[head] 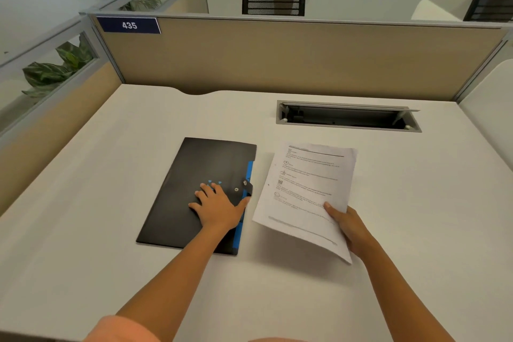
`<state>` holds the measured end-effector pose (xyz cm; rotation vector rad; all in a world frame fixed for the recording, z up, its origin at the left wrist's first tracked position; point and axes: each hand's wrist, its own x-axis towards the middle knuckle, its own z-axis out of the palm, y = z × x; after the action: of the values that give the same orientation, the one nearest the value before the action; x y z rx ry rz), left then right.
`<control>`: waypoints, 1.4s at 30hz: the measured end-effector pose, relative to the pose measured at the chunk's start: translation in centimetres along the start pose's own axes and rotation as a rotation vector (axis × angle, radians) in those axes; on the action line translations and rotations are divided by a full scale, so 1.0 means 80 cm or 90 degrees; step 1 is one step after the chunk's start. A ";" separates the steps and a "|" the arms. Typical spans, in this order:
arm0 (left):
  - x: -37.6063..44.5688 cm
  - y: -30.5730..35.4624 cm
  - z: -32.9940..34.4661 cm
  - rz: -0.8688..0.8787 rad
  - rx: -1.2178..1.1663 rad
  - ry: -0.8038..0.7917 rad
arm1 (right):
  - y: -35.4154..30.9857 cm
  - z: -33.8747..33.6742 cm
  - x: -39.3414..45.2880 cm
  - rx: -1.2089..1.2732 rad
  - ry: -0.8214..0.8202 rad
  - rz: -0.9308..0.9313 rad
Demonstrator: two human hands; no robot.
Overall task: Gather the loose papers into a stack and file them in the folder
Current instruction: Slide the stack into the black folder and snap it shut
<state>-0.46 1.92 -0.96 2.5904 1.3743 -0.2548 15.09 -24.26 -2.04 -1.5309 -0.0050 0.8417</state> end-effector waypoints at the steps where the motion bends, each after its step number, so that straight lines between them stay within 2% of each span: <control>1: -0.004 0.005 0.001 0.006 0.007 0.001 | -0.001 -0.002 0.000 0.014 -0.001 0.006; 7: -0.018 0.028 -0.004 0.021 0.023 -0.041 | -0.003 -0.007 -0.001 0.066 -0.006 0.009; 12: -0.012 0.027 -0.014 0.026 -0.026 -0.060 | -0.003 -0.006 -0.001 0.066 -0.022 0.013; 19: -0.002 0.002 -0.027 0.114 -0.180 0.029 | -0.004 -0.007 -0.006 0.053 0.000 0.012; 21: 0.006 -0.011 -0.035 0.133 -0.238 0.022 | -0.006 -0.008 -0.009 0.037 0.000 0.013; 30: 0.031 -0.046 -0.053 0.170 -0.290 -0.060 | -0.029 -0.010 -0.023 -0.135 -0.085 0.022; 36: 0.033 -0.047 -0.057 0.172 -0.298 -0.077 | -0.065 -0.001 -0.015 -0.282 -0.129 0.015; 42: 0.034 -0.050 -0.056 0.160 -0.308 -0.090 | -0.097 0.032 0.005 -0.352 -0.128 0.007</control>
<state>-2.03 7.40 2.32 2.2540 0.9107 -0.0537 17.73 -20.55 4.72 -1.9502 -0.4059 1.0562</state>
